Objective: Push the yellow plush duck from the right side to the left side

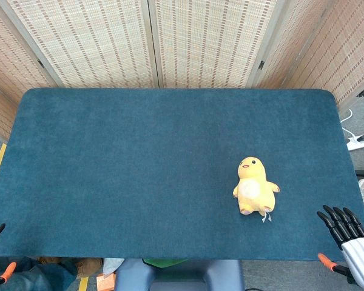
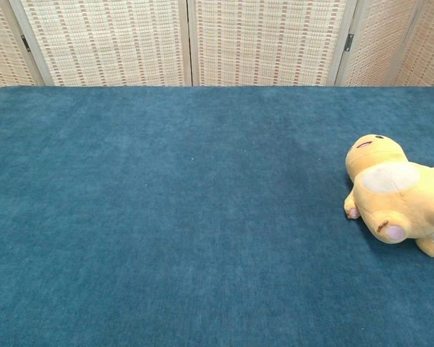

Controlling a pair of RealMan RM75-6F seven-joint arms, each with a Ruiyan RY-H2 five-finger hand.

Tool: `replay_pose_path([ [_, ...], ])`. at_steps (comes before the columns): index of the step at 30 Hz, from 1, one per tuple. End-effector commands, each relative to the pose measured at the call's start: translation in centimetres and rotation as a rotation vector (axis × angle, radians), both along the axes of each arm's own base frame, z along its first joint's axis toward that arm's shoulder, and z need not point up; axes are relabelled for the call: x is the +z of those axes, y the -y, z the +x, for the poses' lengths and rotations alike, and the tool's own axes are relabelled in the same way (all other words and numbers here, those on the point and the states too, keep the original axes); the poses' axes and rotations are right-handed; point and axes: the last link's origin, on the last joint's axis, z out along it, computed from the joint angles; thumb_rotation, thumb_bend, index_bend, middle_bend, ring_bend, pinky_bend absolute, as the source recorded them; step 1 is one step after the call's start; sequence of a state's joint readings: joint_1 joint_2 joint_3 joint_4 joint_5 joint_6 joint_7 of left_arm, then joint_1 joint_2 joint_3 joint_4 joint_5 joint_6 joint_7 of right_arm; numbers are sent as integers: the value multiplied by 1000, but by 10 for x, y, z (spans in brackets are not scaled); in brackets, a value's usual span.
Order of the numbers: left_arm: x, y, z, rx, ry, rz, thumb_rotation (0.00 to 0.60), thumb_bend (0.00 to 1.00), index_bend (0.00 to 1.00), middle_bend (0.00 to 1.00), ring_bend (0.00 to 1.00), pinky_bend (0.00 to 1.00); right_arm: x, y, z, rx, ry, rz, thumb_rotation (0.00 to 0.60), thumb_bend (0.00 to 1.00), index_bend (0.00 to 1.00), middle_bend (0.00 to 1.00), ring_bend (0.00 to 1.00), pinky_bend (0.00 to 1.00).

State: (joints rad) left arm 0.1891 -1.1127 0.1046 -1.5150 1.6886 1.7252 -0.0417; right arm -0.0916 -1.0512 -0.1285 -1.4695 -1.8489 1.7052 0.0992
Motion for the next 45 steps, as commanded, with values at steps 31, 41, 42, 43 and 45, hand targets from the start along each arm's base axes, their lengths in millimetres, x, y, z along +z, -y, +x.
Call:
replay_pose_path([
  [31,-1,-41,-24,153,-10,-13,600,272,0,0,0,110,-167,201,49,-8,-137,203,600,449,517,641,577,803],
  [41,-1,-46,-28,175,-1,-15,600,272,0,0,0,111,-184,201,129,404,108,134,600,608,751,816,738,933],
  [42,-1,-46,-28,176,0,-16,600,272,0,0,0,111,-188,201,139,434,123,139,600,608,751,814,734,933],
  [43,-1,-47,-28,176,4,-17,600,272,0,0,0,111,-193,201,149,462,136,144,600,607,751,810,726,930],
  [45,0,-47,-29,177,9,-16,600,273,0,0,0,111,-209,201,172,512,153,168,600,598,751,792,704,903],
])
